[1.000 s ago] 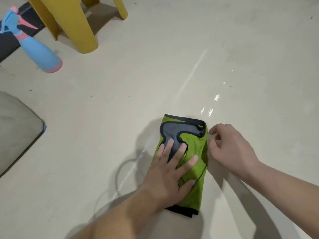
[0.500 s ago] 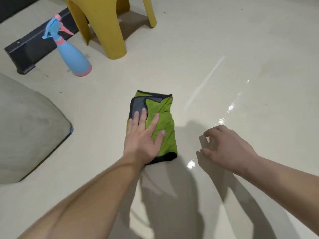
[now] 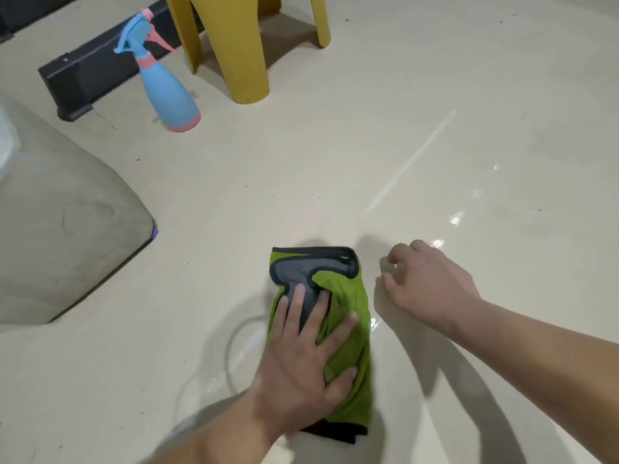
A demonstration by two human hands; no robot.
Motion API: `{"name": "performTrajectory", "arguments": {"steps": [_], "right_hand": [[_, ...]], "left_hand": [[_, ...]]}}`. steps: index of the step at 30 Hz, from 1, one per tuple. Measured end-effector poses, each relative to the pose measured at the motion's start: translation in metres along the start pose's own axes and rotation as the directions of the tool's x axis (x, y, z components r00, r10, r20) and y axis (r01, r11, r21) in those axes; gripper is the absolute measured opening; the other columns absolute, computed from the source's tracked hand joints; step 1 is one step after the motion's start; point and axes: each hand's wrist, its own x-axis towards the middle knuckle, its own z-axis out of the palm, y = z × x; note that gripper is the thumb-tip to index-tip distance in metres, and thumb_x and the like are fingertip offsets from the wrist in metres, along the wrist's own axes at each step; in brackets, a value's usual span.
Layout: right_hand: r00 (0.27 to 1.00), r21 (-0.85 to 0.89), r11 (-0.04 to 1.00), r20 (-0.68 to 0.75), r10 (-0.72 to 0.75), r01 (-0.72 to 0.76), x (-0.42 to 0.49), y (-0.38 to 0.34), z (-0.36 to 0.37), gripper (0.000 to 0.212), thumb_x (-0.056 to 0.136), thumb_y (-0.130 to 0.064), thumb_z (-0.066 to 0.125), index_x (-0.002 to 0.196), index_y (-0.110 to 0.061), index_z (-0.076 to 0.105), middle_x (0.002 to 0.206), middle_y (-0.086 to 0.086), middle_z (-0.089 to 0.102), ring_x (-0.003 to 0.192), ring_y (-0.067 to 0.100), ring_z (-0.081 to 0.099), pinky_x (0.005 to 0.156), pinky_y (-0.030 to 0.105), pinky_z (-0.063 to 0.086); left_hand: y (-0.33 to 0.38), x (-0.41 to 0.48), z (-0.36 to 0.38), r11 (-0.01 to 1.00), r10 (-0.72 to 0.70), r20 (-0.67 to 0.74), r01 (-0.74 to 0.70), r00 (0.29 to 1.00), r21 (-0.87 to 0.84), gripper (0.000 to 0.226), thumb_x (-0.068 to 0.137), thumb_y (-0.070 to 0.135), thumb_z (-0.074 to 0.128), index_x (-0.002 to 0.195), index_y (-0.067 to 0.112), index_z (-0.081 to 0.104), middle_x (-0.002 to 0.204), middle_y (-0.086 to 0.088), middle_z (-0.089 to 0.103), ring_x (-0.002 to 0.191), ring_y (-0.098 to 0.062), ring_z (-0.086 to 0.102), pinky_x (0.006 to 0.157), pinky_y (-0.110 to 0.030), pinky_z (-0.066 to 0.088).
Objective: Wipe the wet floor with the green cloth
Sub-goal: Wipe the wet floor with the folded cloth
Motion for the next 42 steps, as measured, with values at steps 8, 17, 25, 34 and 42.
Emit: {"name": "performTrajectory", "arguments": {"steps": [8, 17, 25, 34, 42], "right_hand": [[0.993, -0.136, 0.985, -0.068, 0.097, -0.106, -0.016, 0.063, -0.010, 0.032, 0.094, -0.048, 0.050, 0.121, -0.031, 0.053, 0.126, -0.002, 0.044, 0.117, 0.025, 0.043, 0.073, 0.034, 0.041], [0.971, 0.228, 0.962, -0.149, 0.185, -0.149, -0.043, 0.122, -0.026, 0.031, 0.096, -0.035, 0.059, 0.126, -0.029, 0.061, 0.118, -0.008, 0.057, 0.112, 0.020, 0.057, 0.078, 0.039, 0.055], [0.922, 0.317, 0.871, 0.023, 0.388, -0.374, -0.105, 0.193, -0.037, 0.024, 0.096, -0.037, 0.051, 0.117, -0.035, 0.061, 0.104, -0.013, 0.065, 0.095, 0.013, 0.063, 0.082, 0.037, 0.054], [0.863, 0.379, 0.779, 0.145, 0.483, -0.500, -0.179, 0.245, -0.008, 0.027, 0.093, -0.030, 0.049, 0.118, -0.026, 0.058, 0.107, -0.001, 0.063, 0.098, 0.024, 0.062, 0.079, 0.035, 0.051], [0.954, 0.109, 0.959, 0.181, 0.240, -0.262, -0.150, 0.257, -0.053, 0.023, 0.088, -0.021, 0.052, 0.110, -0.018, 0.061, 0.114, 0.005, 0.058, 0.102, 0.029, 0.063, 0.076, 0.036, 0.050]], "left_hand": [[0.010, 0.127, -0.011, 0.996, -0.085, 0.027, 0.084, 0.996, 0.043, 0.074, 0.095, 0.075, 0.027, 0.162, 0.045, 0.022, 0.174, -0.011, 0.013, 0.158, -0.047, -0.005, 0.126, -0.063, 0.006], [0.040, 0.263, -0.012, 0.993, -0.104, 0.075, 0.100, 0.992, 0.061, 0.076, 0.094, 0.072, 0.012, 0.164, 0.045, 0.001, 0.175, -0.008, -0.005, 0.157, -0.043, -0.016, 0.126, -0.059, -0.007], [0.203, 0.224, 0.009, 0.997, 0.048, 0.194, -0.060, 0.980, 0.057, 0.081, 0.093, 0.069, 0.014, 0.166, 0.036, 0.000, 0.175, -0.011, -0.007, 0.154, -0.049, -0.023, 0.124, -0.062, -0.009], [0.280, 0.114, 0.009, 0.932, 0.353, 0.343, -0.358, 0.871, -0.049, 0.071, 0.100, 0.062, 0.042, 0.164, 0.032, 0.029, 0.172, -0.016, 0.019, 0.157, -0.048, 0.001, 0.123, -0.065, 0.019], [0.285, 0.135, -0.147, 0.946, 0.062, 0.615, -0.243, 0.786, 0.216, 0.068, 0.105, 0.046, 0.046, 0.163, 0.020, 0.021, 0.168, -0.012, 0.023, 0.149, -0.032, 0.033, 0.120, -0.042, 0.030]]}}
